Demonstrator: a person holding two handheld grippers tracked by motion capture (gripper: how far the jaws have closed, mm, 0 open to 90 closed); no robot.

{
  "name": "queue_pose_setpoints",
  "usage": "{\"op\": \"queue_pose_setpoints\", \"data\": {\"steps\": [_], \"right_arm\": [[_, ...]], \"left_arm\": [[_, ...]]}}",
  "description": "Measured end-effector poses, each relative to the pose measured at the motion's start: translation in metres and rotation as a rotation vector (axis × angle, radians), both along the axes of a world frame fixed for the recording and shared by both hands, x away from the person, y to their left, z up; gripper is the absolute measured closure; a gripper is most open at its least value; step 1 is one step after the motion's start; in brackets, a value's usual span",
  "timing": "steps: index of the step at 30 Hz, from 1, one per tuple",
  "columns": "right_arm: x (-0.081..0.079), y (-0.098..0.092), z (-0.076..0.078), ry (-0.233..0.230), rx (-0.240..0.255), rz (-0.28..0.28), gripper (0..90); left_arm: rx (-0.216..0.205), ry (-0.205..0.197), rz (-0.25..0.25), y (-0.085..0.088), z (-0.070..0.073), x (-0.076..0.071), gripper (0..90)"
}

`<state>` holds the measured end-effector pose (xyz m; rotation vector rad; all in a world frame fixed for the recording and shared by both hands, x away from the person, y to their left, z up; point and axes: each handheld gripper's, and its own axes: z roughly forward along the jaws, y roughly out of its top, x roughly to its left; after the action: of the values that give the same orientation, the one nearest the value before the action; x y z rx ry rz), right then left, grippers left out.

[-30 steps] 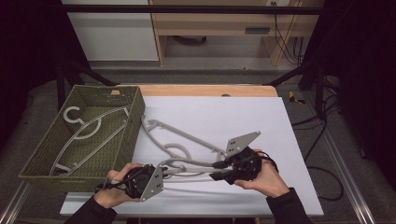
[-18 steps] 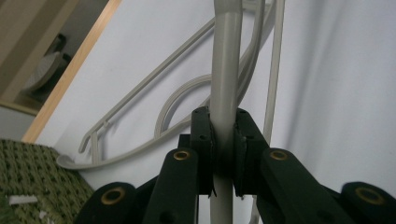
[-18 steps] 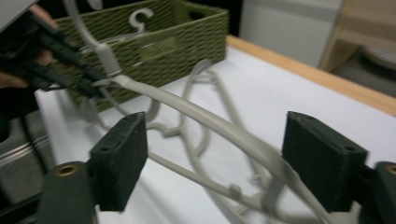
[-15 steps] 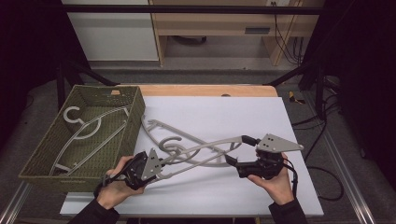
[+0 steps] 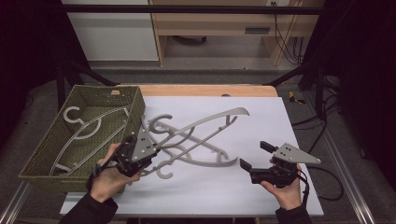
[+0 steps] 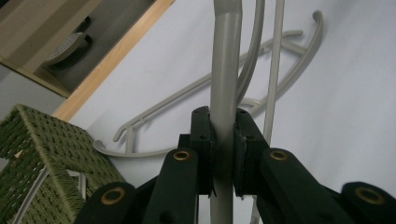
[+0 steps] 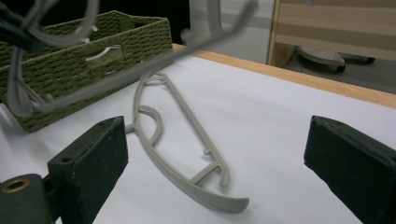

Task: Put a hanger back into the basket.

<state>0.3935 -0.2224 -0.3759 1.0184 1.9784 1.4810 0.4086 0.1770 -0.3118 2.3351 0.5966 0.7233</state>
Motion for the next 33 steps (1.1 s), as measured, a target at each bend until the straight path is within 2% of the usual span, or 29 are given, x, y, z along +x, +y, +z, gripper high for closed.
{"op": "queue_pose_setpoints", "data": {"steps": [3,7,8,9,10,13,16,17,18,24,29,32,33], "right_arm": [[0.0,-0.003,-0.002,-0.003,-0.003,-0.021,6.0],[0.001,-0.004,-0.005,0.014,-0.003,-0.024,5.4],[0.001,-0.004,-0.005,0.014,-0.003,-0.024,5.4],[0.002,-0.004,-0.005,0.011,-0.011,-0.027,5.2],[0.002,-0.004,-0.005,0.012,-0.012,-0.025,5.0],[0.001,-0.004,-0.005,0.011,-0.011,-0.03,4.7],[0.001,-0.006,-0.004,0.011,-0.005,-0.033,4.6],[0.001,-0.006,-0.004,0.01,-0.008,-0.033,4.5],[0.001,-0.007,-0.004,0.009,-0.006,-0.037,4.6],[0.001,-0.007,-0.005,0.011,-0.007,-0.04,4.7],[0.002,-0.007,-0.005,0.018,-0.009,-0.043,4.6],[0.002,-0.007,-0.005,0.016,-0.009,-0.042,4.6],[0.002,-0.007,-0.005,0.016,-0.009,-0.042,4.6]], "left_arm": [[-0.019,-0.007,-0.001,0.009,0.017,0.0,80.9],[-0.033,-0.041,0.007,0.021,0.037,-0.003,80.9],[-0.033,-0.041,0.007,0.021,0.037,-0.003,80.9],[-0.04,-0.054,0.015,0.027,0.047,-0.004,80.9],[-0.04,-0.054,0.015,0.027,0.047,-0.004,80.9],[-0.057,-0.085,0.051,0.043,0.063,-0.002,80.9],[-0.057,-0.09,0.063,0.053,0.069,0.001,80.9],[-0.062,-0.093,0.08,0.063,0.074,0.003,80.9],[-0.078,-0.099,0.094,0.067,0.075,0.004,80.9],[-0.088,-0.1,0.159,0.099,0.08,0.014,80.9],[-0.061,-0.091,0.222,0.128,0.076,0.024,80.9],[-0.064,-0.076,0.258,0.145,0.07,0.03,80.9],[-0.064,-0.076,0.258,0.145,0.07,0.03,80.9]]}}
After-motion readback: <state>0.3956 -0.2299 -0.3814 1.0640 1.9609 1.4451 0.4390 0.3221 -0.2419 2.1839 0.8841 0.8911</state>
